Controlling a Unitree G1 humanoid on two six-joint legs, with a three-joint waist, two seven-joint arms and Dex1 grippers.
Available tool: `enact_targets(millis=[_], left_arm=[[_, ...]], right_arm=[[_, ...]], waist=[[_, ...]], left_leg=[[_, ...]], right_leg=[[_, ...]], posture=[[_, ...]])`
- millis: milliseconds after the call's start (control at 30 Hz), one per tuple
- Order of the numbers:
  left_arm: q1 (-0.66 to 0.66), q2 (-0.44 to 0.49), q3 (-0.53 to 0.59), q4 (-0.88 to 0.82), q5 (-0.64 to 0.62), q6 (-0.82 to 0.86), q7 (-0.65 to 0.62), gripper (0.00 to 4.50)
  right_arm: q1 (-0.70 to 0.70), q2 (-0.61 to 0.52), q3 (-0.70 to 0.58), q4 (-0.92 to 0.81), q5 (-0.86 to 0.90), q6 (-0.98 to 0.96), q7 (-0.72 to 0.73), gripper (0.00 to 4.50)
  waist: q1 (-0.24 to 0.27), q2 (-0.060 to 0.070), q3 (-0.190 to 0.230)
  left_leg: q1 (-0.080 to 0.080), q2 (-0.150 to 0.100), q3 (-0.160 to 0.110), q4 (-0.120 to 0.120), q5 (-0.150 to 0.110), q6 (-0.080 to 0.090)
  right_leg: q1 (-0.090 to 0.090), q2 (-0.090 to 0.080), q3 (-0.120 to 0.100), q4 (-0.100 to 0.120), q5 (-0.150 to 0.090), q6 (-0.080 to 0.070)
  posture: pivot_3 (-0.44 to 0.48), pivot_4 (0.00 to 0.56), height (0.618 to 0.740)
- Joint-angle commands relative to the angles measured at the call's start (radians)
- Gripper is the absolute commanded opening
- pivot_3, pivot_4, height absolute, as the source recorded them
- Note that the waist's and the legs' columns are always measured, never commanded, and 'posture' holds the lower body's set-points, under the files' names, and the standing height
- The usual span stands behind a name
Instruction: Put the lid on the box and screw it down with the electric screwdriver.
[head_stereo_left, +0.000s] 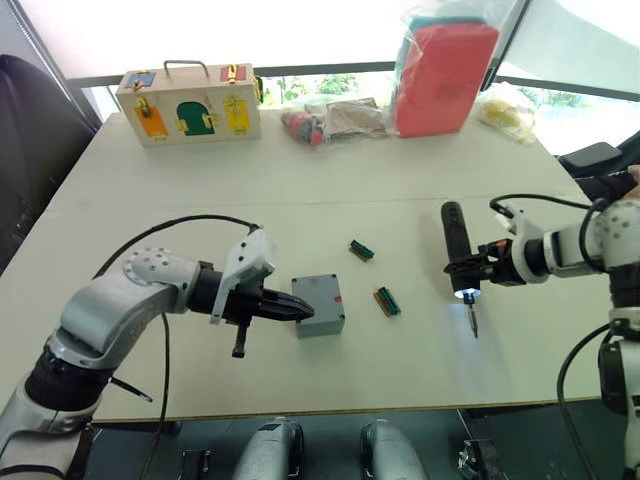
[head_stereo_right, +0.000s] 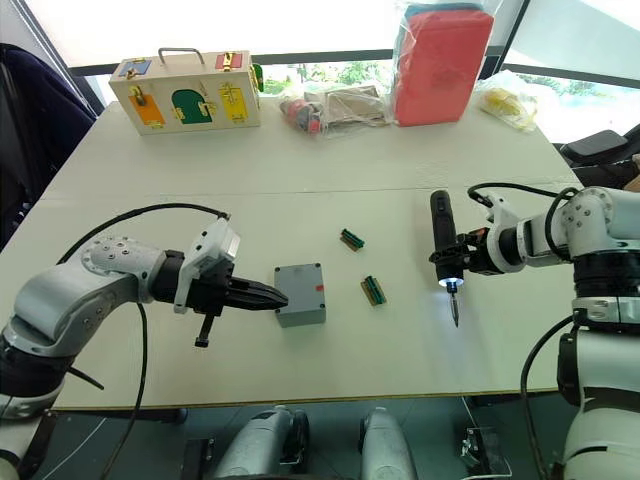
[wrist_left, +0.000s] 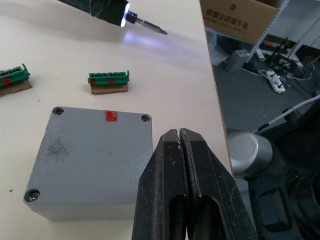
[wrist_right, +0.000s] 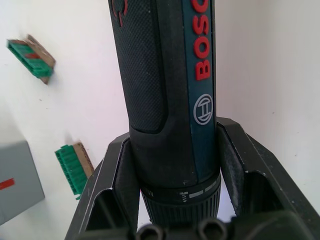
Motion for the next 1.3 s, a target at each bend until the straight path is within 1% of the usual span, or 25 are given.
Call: enact_targets(millis=[33,67,100,200,233,267,333,367,433,500,567,633,667,800,900,967,1133,1300], left_arm=[[-0.008,0.008,0.007,-0.030,0.003,-0.020,0.003,0.00],[-0.009,0.010,0.006,-0.030,0.005,-0.021,0.002,0.00],[-0.010,0.013,0.006,-0.030,0.006,-0.023,0.001,0.00],[-0.013,0.016,0.010,-0.021,0.009,-0.026,0.002,0.00],[-0.012,0.019,0.014,-0.013,0.012,-0.027,0.004,0.00],[-0.010,0.020,0.019,-0.004,0.012,-0.026,0.007,0.00],[-0.007,0.018,0.050,0.020,-0.003,-0.009,0.021,0.00],[-0.006,0.018,0.073,0.033,-0.017,0.004,0.029,0.00],[0.000,0.024,0.111,0.048,-0.040,0.023,0.041,0.00],[0.024,0.037,0.163,0.051,-0.073,0.057,0.055,0.00],[0.061,0.057,0.214,0.037,-0.110,0.097,0.068,0.00],[0.116,0.082,0.264,0.009,-0.142,0.132,0.081,0.00],[0.141,0.089,0.288,-0.004,-0.162,0.154,0.092,0.00],[0.254,0.106,0.367,-0.062,-0.234,0.222,0.139,0.00],[0.374,0.130,0.400,-0.112,-0.254,0.243,0.143,0.00],[0.438,0.152,0.406,-0.128,-0.245,0.234,0.128,0.00],[0.555,0.180,0.425,-0.150,-0.258,0.219,0.109,0.00],[0.631,0.151,0.418,-0.211,-0.285,0.215,0.144,0.00]], right_arm=[[-0.027,0.003,-0.027,-0.004,-0.048,0.006,0.000,2.27],[-0.027,0.006,-0.026,-0.006,-0.059,0.006,0.004,2.77],[-0.025,0.009,-0.024,-0.012,-0.067,0.006,0.009,2.99],[-0.021,0.017,-0.024,-0.025,-0.091,0.006,0.018,4.10],[-0.017,0.018,-0.027,-0.035,-0.099,0.004,0.020,4.40],[-0.010,0.016,-0.024,-0.049,-0.108,-0.006,0.026,4.46],[0.014,-0.004,-0.006,-0.103,-0.140,-0.092,0.056,4.46],[0.021,-0.011,-0.013,-0.131,-0.155,-0.170,0.083,4.46],[0.028,-0.007,-0.061,-0.177,-0.158,-0.291,0.134,4.46],[0.062,-0.004,-0.126,-0.277,-0.128,-0.399,0.214,4.46],[0.118,0.002,-0.187,-0.381,-0.108,-0.466,0.255,4.46],[0.242,0.010,-0.244,-0.541,-0.091,-0.593,0.343,4.46],[0.307,0.013,-0.272,-0.617,-0.062,-0.620,0.391,4.46],[0.535,0.017,-0.363,-0.855,0.129,-0.569,0.515,4.46],[0.733,-0.063,-0.342,-1.022,0.190,-0.553,0.654,4.46],[0.812,-0.086,-0.331,-1.084,0.230,-0.545,0.696,4.46],[0.952,-0.139,-0.253,-1.176,0.186,-0.609,0.772,4.46],[1.009,-0.163,-0.186,-1.160,0.100,-0.688,0.799,4.46]], waist=[[0.000,0.000,0.000],[-0.001,0.000,0.000],[-0.001,0.000,0.000],[0.000,0.000,0.000],[0.000,0.000,0.000],[0.001,0.000,0.000],[0.001,0.000,0.000],[0.001,0.000,0.000],[-0.001,0.000,0.000],[-0.002,0.000,0.001],[-0.004,0.000,0.001],[-0.002,-0.001,0.000],[0.000,-0.001,0.000],[0.008,-0.002,0.001],[0.015,-0.002,0.001],[0.020,-0.002,0.001],[0.023,-0.002,0.000],[0.023,-0.002,0.000]], left_leg=[[0.000,0.000,0.000,0.000,0.000,0.000],[0.000,0.000,0.000,0.000,0.000,0.000],[0.000,0.000,0.000,0.000,0.000,0.000],[0.000,0.000,0.000,0.000,0.000,0.000],[0.001,0.000,0.000,0.001,0.000,0.000],[0.001,0.000,0.000,0.001,0.000,0.000],[0.002,0.000,0.000,0.001,0.000,0.000],[0.002,0.000,0.000,0.001,0.000,0.000],[0.002,0.000,0.000,0.001,0.000,0.000],[0.002,0.000,0.000,0.001,0.000,0.000],[0.002,0.000,0.000,0.000,0.000,0.000],[0.003,0.001,-0.001,0.000,0.001,-0.001],[0.003,0.001,-0.001,0.000,0.001,-0.002],[0.003,0.000,-0.002,0.001,0.000,-0.001],[0.007,0.000,-0.002,0.001,0.000,0.000],[0.007,0.000,-0.003,0.001,-0.001,-0.001],[0.007,0.001,-0.003,0.000,-0.001,-0.002],[0.007,0.001,-0.003,0.000,-0.002,-0.004]], right_leg=[[0.000,0.000,0.000,0.000,0.000,0.001],[0.000,0.000,0.000,0.000,0.000,0.001],[0.000,0.000,0.000,0.000,0.000,0.001],[0.001,0.000,0.000,0.000,0.000,0.001],[0.001,0.000,0.000,0.000,0.000,0.001],[0.002,0.000,0.000,0.000,0.000,0.001],[0.003,0.000,0.000,0.000,0.000,0.001],[0.003,0.000,0.000,0.000,0.000,0.001],[0.002,0.000,0.000,0.000,0.000,0.001],[0.002,0.001,0.000,0.000,0.000,0.002],[0.002,0.001,0.000,0.000,0.000,0.003],[0.002,0.002,0.000,0.000,-0.001,0.003],[0.003,0.002,0.000,0.000,-0.001,0.003],[0.004,0.000,0.000,0.000,-0.001,0.004],[0.008,-0.002,0.002,0.000,0.000,0.004],[0.007,-0.003,0.002,0.000,-0.001,0.003],[0.006,-0.005,0.002,-0.001,-0.002,-0.002],[0.004,-0.006,0.002,-0.003,-0.002,-0.004]], posture=[[0.000,0.150,0.740],[0.000,0.150,0.740],[0.000,0.150,0.740],[0.000,0.150,0.740],[0.000,0.150,0.740],[0.000,0.150,0.740],[0.000,0.150,0.740],[0.000,0.150,0.740],[0.000,0.150,0.740],[0.000,0.150,0.740],[0.000,0.150,0.740],[0.000,0.150,0.740],[0.000,0.150,0.740],[0.000,0.150,0.740],[0.000,0.150,0.740],[0.000,0.150,0.740],[0.000,0.150,0.740],[0.000,0.150,0.740]])
